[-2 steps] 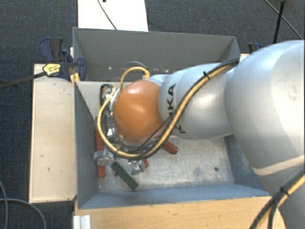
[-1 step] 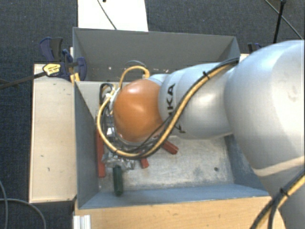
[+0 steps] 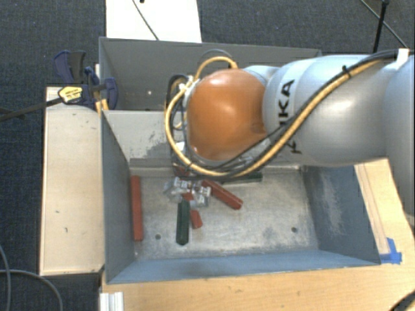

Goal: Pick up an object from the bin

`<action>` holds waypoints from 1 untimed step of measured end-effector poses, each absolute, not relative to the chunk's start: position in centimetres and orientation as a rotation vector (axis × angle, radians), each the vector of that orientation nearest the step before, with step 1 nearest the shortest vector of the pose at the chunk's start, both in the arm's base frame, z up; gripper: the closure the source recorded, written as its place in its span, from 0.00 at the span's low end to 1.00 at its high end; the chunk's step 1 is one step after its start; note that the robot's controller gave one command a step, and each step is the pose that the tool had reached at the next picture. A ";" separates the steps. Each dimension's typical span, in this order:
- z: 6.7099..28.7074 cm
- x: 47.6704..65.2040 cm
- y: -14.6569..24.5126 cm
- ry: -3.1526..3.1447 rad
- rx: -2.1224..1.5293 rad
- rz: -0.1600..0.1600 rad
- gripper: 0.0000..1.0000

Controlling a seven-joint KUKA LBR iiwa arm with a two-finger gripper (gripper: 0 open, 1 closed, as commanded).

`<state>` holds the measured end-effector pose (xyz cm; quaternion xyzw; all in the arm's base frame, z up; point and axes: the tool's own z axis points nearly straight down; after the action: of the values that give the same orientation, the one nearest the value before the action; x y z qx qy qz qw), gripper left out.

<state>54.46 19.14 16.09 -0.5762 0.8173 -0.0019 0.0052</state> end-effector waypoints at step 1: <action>28.3 54.8 21.6 2.537 -1.830 -0.003 1.00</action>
Offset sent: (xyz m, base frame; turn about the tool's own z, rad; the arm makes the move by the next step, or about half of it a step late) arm 0.0010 0.0233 0.1161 -0.0254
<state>54.75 21.65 28.29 -0.5851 0.8110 -0.0009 0.0067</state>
